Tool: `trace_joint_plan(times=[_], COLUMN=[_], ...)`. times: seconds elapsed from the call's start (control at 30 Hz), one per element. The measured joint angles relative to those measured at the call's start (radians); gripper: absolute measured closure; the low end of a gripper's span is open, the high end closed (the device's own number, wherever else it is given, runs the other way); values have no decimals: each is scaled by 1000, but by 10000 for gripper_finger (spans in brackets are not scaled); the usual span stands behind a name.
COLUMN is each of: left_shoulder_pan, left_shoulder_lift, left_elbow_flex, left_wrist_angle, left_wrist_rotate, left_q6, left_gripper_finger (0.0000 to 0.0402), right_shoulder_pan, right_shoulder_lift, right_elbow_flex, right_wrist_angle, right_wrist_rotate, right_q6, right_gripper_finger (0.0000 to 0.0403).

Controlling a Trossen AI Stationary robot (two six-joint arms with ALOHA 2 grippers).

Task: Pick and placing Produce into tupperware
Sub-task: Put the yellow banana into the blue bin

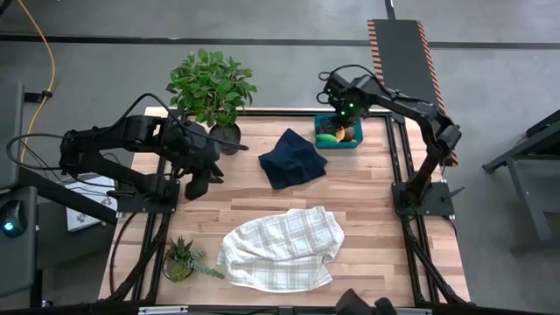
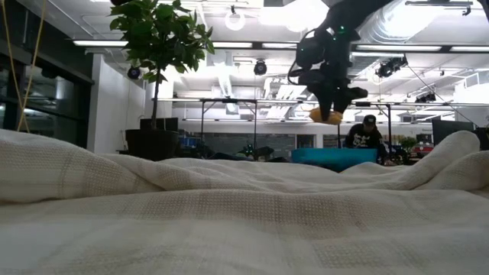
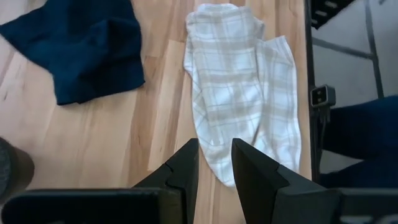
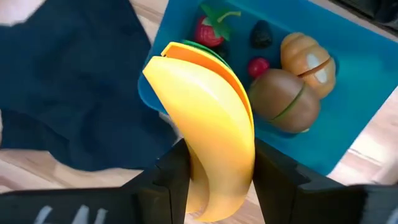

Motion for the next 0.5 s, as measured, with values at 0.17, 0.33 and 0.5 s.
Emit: trace_joint_plan(times=[0.17, 0.33, 0.5], left_shoulder_pan=[0, 0, 0], left_shoulder_lift=[0, 0, 0], left_elbow_flex=[0, 0, 0], left_wrist_angle=[13, 48, 70], left_wrist_rotate=[-39, -77, -113], left_q6=[-83, -162, -235], left_gripper_finger=[318, 318, 318], right_shoulder_pan=[-44, -78, -101], right_shoulder_lift=[0, 0, 0], right_elbow_flex=[0, 0, 0], right_wrist_angle=[-22, -32, -43], right_wrist_rotate=[-10, -11, -14], right_q6=[-105, -223, -325], right_gripper_finger=[274, 274, 274])
